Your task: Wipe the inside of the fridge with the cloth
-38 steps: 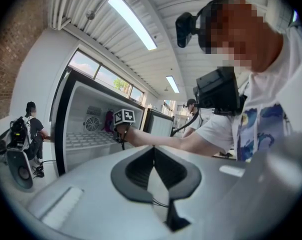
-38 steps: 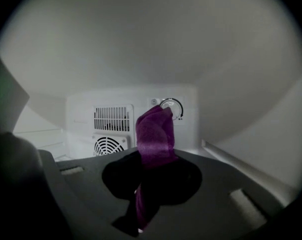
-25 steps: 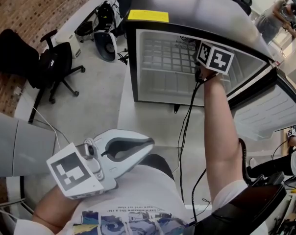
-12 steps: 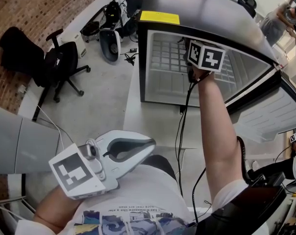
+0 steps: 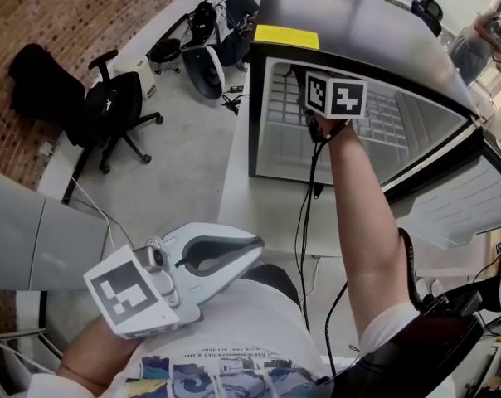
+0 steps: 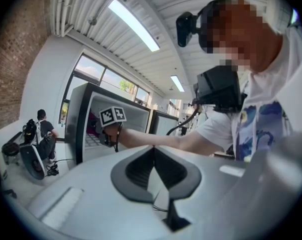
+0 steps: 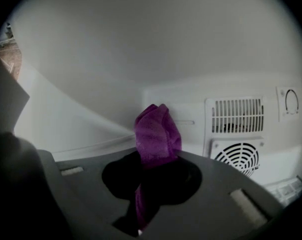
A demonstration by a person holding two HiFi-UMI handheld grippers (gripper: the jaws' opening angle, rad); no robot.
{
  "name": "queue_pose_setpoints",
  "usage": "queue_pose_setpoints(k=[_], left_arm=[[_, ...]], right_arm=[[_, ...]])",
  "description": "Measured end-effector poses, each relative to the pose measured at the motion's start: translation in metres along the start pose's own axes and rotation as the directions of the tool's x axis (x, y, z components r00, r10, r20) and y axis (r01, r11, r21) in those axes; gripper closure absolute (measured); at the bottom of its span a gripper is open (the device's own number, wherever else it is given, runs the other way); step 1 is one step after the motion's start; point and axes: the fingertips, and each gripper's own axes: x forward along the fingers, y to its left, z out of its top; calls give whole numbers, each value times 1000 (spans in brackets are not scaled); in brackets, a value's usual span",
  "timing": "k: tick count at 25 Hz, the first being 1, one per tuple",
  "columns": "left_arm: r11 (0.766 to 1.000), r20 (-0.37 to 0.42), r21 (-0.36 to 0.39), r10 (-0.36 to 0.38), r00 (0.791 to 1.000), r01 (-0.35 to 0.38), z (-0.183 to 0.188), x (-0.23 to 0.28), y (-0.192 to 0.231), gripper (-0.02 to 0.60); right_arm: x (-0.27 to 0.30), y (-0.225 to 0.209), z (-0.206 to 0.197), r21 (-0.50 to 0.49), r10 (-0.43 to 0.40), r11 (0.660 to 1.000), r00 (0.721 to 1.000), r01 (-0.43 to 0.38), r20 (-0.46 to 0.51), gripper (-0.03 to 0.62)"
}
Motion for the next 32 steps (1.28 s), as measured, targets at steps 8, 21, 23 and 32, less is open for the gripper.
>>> queue_pose_setpoints(k=[8, 21, 23, 32], left_arm=[[999, -1, -14, 34, 999, -34, -1, -3, 9, 574], [999, -3, -34, 28, 1000, -28, 0, 1, 11, 574], [999, -7, -38, 22, 1000, -22, -1, 0, 9, 574], [999, -14, -42, -27, 1000, 26, -2, -12, -16, 574]], right_arm=[[15, 17, 3, 28, 110, 994, 994, -110, -3, 542], [14, 38, -1, 20, 225, 974, 974, -224, -10, 542], [7, 46, 3, 9, 254, 967, 967, -254, 4, 542], [-38, 78, 5, -6, 343, 939, 939, -343, 28, 542]])
